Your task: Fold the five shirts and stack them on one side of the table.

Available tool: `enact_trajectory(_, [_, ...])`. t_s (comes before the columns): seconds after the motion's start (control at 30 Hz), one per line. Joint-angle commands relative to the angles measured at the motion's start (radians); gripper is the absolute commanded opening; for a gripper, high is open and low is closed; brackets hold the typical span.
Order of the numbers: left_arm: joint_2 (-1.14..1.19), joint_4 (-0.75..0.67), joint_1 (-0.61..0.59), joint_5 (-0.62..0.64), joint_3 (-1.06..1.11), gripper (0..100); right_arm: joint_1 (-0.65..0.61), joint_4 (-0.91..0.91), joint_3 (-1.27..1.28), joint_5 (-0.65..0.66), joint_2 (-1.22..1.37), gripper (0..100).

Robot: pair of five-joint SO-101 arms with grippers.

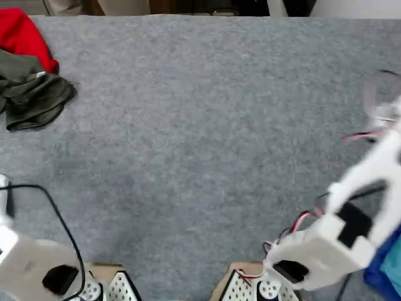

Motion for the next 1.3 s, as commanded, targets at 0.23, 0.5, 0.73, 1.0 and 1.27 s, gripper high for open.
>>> enact_trajectory(0.23, [-0.002, 0.003, -0.298, -0.044, 0.077, 20, -0.478, 0.009, 0.349, -0.101, -0.259, 0.5])
enact_trajectory(0.5, [0.134, -0.117, -0.262, -0.041, 0.000, 24, -0.559, 0.006, 0.364, -0.241, -0.262, 0.5])
enact_trajectory(0.73, [0.252, -0.359, -0.235, -0.034, -0.117, 24, -0.564, -0.029, 0.369, -0.241, -0.259, 0.5])
enact_trajectory(1.0, [0.377, -0.427, -0.193, 0.198, -0.198, 24, -0.564, -0.029, 0.364, -0.232, -0.259, 0.5])
enact_trajectory(1.27, [0.458, -0.425, -0.164, 0.259, -0.196, 24, -0.579, -0.157, 0.366, -0.232, -0.265, 0.5])
